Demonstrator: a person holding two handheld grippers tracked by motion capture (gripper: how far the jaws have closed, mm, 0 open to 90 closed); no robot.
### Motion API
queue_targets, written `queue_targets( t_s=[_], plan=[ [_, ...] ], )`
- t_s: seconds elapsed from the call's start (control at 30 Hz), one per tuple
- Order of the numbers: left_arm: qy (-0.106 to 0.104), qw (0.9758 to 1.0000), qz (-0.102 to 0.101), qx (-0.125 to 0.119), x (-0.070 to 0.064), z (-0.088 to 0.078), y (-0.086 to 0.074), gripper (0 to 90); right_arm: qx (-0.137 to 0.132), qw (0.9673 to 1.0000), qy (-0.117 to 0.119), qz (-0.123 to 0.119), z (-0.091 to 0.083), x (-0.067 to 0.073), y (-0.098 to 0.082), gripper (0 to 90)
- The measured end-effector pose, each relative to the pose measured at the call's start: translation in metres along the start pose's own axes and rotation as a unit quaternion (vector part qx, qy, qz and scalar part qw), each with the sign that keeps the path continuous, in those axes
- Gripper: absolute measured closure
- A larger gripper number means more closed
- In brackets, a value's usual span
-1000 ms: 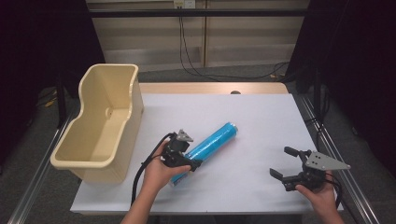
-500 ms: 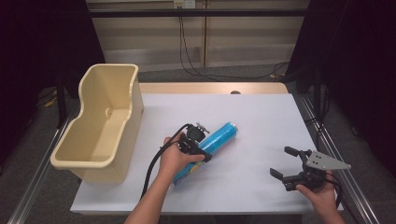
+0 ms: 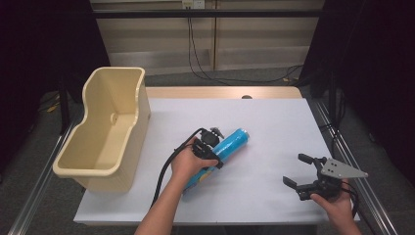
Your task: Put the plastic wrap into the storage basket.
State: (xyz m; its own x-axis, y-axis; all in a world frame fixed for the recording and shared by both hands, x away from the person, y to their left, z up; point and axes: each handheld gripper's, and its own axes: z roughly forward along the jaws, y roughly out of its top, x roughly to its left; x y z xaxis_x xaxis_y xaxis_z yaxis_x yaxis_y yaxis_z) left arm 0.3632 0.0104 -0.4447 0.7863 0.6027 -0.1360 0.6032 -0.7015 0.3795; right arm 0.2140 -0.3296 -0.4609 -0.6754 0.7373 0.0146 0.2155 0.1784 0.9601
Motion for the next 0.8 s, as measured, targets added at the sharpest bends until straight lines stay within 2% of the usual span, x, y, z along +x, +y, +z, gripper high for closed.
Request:
queue_targets(
  t_s=[0.13,0.2,0.3,0.33,0.4,0.47,0.5,0.7,0.8],
  plan=[
    [0.014,0.9997,0.003,0.021,-0.004,0.000,0.005,31.9,0.000,1.0000,0.001,-0.001,0.000,0.000,0.000,1.4],
    [0.016,0.9994,-0.003,0.032,-0.006,-0.001,0.007,32.1,-0.001,1.0000,0.000,0.000,-0.001,-0.001,0.000,1.3],
    [-0.002,0.9985,-0.034,0.043,-0.003,-0.002,0.007,32.2,0.000,1.0000,-0.002,0.000,-0.001,-0.001,0.000,1.2],
    [-0.005,0.9984,-0.032,0.047,-0.001,-0.003,0.007,32.2,0.000,1.0000,-0.002,0.000,-0.001,-0.001,0.000,1.2],
    [0.008,0.9978,-0.044,0.049,-0.001,-0.005,0.006,32.2,-0.001,1.0000,-0.001,0.000,-0.001,-0.002,0.000,1.3],
    [0.007,0.9975,-0.052,0.047,0.002,-0.010,0.005,32.2,0.000,1.0000,-0.002,-0.001,-0.001,-0.002,0.000,1.2],
    [0.005,0.9971,-0.062,0.045,0.003,-0.013,0.005,32.2,0.000,1.0000,-0.001,-0.001,-0.001,-0.002,0.000,1.2],
    [0.001,0.9967,-0.076,0.029,0.008,-0.035,0.004,32.3,0.001,1.0000,-0.001,-0.001,-0.001,-0.002,0.000,1.2],
    [0.005,0.9954,-0.092,0.026,0.009,-0.047,0.007,32.3,0.001,1.0000,-0.001,-0.001,-0.001,-0.001,0.000,1.2]
  ],
)
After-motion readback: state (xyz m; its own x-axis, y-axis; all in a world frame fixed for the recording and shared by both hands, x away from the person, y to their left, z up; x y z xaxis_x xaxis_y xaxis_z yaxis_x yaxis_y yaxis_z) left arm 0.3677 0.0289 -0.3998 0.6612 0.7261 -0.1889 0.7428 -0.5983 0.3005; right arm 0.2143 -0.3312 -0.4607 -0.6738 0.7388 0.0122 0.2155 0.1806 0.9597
